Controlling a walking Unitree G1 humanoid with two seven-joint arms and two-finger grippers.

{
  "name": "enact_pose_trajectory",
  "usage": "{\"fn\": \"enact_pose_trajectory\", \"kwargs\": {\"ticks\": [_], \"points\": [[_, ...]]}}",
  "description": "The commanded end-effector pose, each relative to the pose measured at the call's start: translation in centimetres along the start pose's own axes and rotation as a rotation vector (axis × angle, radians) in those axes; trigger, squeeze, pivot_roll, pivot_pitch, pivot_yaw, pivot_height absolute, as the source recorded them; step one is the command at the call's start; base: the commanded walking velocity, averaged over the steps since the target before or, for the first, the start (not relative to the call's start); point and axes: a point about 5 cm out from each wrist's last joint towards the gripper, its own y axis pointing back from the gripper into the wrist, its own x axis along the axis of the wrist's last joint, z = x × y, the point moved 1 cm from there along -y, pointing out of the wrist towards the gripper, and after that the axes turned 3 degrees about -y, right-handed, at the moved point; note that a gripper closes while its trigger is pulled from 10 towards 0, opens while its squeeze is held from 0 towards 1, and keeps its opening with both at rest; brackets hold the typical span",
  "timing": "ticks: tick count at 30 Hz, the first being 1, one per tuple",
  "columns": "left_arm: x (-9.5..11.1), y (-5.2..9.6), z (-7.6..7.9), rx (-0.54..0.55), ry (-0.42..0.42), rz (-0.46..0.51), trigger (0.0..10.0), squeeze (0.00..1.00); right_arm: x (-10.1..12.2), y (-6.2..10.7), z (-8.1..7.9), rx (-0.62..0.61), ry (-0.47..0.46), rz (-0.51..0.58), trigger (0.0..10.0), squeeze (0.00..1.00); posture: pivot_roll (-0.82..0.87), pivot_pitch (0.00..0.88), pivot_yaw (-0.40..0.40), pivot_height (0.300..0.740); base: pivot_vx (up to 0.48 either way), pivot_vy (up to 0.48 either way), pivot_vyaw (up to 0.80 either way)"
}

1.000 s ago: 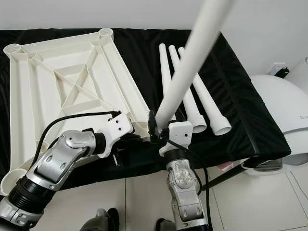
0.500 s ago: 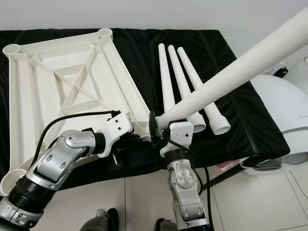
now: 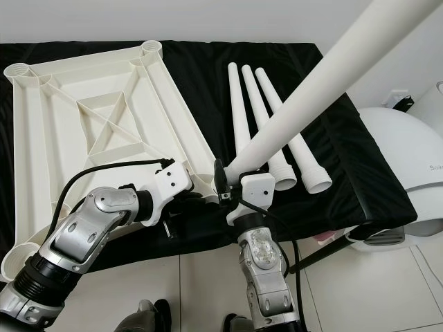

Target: Building children table

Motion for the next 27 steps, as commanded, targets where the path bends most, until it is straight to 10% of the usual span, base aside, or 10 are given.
{"fn": "enact_pose_trajectory", "kwargs": {"ticks": [1,2,11,12,15,16,25,26,27], "points": [[-1.8,-0.1,0.1,0.033,0.053,-0.076,10.0,0.0,-1.1,0.5,1.5,-0.055,0.018,-0.063,0.2,0.0,-0.01,0.195,-0.009,0.74,0.0,0.0,0.0],[-1.8,0.0,0.1,0.033,0.044,-0.077,10.0,0.0,-1.3,0.4,1.7,-0.056,0.014,-0.073,10.0,0.0,-0.01,0.195,-0.009,0.74,0.0,0.0,0.0],[-1.9,0.1,0.1,0.026,0.025,-0.08,10.0,0.0,-1.4,-0.1,1.8,-0.011,-0.009,-0.091,10.0,0.0,-0.01,0.2,-0.011,0.74,0.0,0.0,0.0],[-1.9,0.1,0.1,0.026,0.023,-0.08,10.0,0.0,-1.4,-0.2,1.8,0.004,-0.021,-0.092,0.0,0.0,-0.01,0.201,-0.012,0.74,0.0,0.0,0.0],[-1.9,0.1,0.1,0.026,0.023,-0.081,10.0,0.0,-1.3,-0.3,1.9,0.015,-0.024,-0.091,0.0,0.0,-0.01,0.201,-0.014,0.74,0.0,0.0,0.0],[-1.9,0.0,0.1,0.027,0.022,-0.082,10.0,0.0,-1.4,-0.4,1.9,0.022,-0.023,-0.096,10.0,0.0,-0.01,0.201,-0.016,0.74,0.0,0.0,0.0],[-1.9,0.0,0.1,0.029,0.019,-0.08,10.0,0.0,-1.3,-0.9,2.0,0.051,-0.017,-0.103,10.0,0.0,-0.01,0.196,-0.019,0.74,0.0,0.0,0.0],[-1.9,0.1,0.2,0.025,0.024,-0.072,10.0,1.0,-1.4,-0.9,1.9,0.054,-0.018,-0.106,10.0,0.0,-0.01,0.196,-0.019,0.74,0.0,0.0,0.0],[-1.9,0.1,0.2,0.025,0.024,-0.072,10.0,1.0,-1.4,-0.9,1.9,0.054,-0.018,-0.106,10.0,0.0,-0.01,0.196,-0.019,0.74,0.0,0.0,0.0]]}}
